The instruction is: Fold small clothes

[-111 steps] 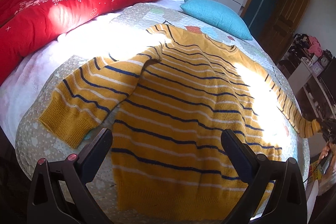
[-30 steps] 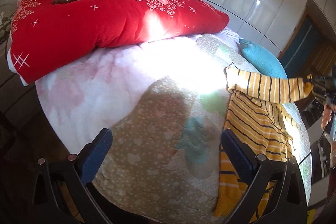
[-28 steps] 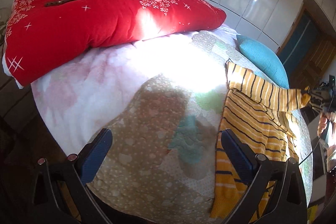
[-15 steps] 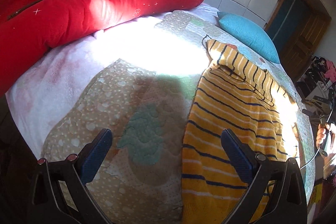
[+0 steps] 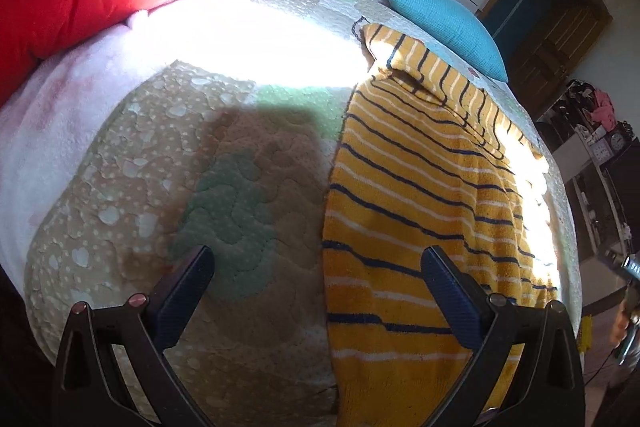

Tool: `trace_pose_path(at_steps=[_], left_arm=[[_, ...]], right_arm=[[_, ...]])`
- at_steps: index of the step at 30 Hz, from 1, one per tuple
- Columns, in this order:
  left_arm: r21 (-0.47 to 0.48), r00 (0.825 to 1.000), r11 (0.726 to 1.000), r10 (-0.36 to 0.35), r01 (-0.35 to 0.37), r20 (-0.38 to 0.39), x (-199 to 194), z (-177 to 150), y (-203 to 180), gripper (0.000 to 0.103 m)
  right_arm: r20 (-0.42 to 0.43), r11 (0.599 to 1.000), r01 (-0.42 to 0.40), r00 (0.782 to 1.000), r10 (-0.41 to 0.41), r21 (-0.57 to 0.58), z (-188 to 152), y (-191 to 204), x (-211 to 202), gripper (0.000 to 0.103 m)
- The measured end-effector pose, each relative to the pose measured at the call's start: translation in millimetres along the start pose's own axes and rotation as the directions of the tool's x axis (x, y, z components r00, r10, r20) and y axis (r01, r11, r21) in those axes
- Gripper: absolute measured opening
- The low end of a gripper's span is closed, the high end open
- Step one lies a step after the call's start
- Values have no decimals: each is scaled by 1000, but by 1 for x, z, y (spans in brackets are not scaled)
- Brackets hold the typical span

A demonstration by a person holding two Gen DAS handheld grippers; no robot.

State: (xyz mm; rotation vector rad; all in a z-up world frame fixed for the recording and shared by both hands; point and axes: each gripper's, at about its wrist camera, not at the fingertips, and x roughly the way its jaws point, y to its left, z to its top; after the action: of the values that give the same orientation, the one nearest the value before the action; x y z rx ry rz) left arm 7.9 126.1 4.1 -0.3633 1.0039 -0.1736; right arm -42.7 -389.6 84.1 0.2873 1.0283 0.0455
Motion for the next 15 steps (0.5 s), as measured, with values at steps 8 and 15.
trace_pose_path(at_steps=[8, 15], left_arm=[[18, 979, 980, -198, 199, -57, 11, -17, -27, 103], [94, 988, 984, -151, 152, -12, 14, -39, -48, 103]], right_arm=[[-20, 921, -360, 930, 367, 148, -111, 55, 58, 66], [104, 923, -374, 925, 364, 95, -144, 94, 62, 65]])
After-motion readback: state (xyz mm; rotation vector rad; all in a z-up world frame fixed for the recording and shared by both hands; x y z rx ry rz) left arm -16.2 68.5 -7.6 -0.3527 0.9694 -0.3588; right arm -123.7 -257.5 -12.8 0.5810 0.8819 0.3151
